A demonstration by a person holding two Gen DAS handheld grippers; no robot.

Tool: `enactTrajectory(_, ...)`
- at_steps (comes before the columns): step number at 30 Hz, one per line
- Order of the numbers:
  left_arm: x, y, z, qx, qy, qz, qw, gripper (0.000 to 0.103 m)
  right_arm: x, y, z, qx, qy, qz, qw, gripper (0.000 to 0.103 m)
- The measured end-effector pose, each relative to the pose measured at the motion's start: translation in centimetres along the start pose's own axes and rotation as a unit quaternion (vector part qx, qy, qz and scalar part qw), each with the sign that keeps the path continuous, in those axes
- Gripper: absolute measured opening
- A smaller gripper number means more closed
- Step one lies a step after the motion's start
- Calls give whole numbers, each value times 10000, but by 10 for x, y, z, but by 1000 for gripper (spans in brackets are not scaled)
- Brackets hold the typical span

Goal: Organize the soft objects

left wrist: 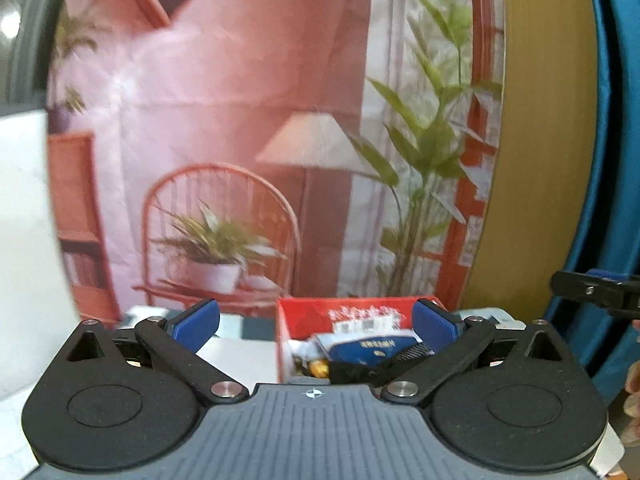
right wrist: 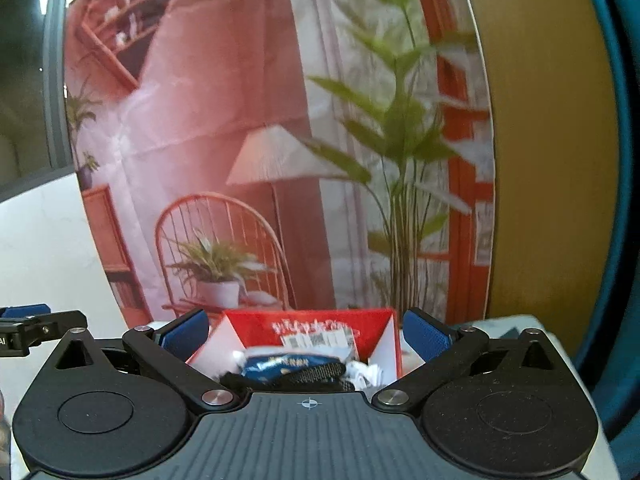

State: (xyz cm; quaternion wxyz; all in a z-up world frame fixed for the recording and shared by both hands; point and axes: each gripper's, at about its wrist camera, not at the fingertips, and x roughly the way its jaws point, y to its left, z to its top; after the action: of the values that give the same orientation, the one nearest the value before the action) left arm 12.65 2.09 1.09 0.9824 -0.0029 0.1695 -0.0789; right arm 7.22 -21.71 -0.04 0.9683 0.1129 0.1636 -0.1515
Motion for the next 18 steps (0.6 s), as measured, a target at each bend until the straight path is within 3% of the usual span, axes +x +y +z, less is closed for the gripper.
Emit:
enactTrajectory(11, -91, -14, 19, -12, -567, 481, 9972, 103, -87, 30, 25, -196, -582, -45, 9981, 103)
enactTrajectory(18, -117, -17, 21, -132, -721, 544, 9958, 103, -116, 37, 23, -233, -673, -125, 9974, 103)
